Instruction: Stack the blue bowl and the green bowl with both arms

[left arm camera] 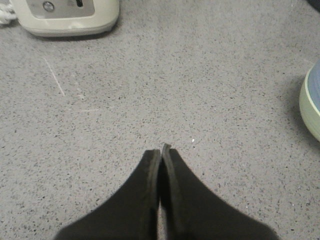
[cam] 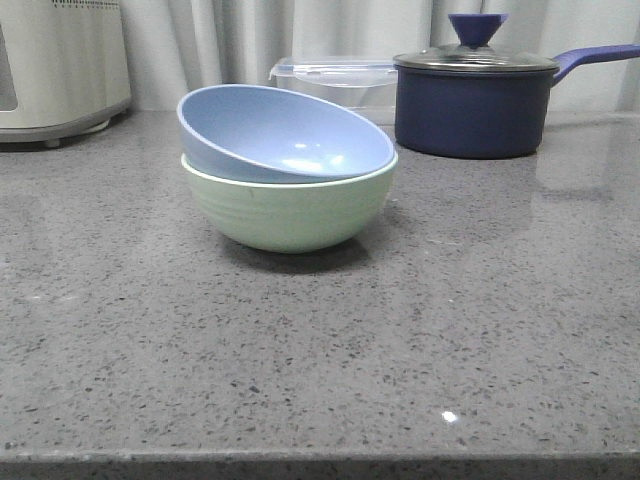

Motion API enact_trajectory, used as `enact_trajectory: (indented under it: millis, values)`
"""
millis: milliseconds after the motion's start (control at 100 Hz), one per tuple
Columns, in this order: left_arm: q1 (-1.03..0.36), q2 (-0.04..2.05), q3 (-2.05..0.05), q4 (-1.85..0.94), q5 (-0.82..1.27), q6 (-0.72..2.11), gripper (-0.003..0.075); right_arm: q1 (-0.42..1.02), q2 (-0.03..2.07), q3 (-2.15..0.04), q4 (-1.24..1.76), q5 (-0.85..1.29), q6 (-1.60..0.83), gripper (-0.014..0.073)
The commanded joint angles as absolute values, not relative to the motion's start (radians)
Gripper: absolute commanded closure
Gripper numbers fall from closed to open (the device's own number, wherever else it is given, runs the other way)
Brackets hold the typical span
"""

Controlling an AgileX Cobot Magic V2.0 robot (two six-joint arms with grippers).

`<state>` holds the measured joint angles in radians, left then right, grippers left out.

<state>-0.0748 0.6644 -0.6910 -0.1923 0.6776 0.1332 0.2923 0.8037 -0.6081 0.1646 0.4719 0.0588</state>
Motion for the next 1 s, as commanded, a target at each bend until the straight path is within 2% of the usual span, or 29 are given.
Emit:
enact_trajectory:
  millis: [0,490,990]
  values:
    - [-0.07,0.606,-0.667,-0.197,0.566,0.123,0.0741,0.287,0.729,-0.586,0.157,0.358,0.052,0.0661]
    - [-0.07,0.292,-0.483,-0.196,0.512,0.123,0.0741,0.287,0.393,-0.383,0.155,0.294,0.047,0.0661]
    - [-0.07,0.234,-0.465,-0.196,0.51,0.123,0.0741,0.287,0.361,-0.383,0.154,0.301,0.046,0.0661]
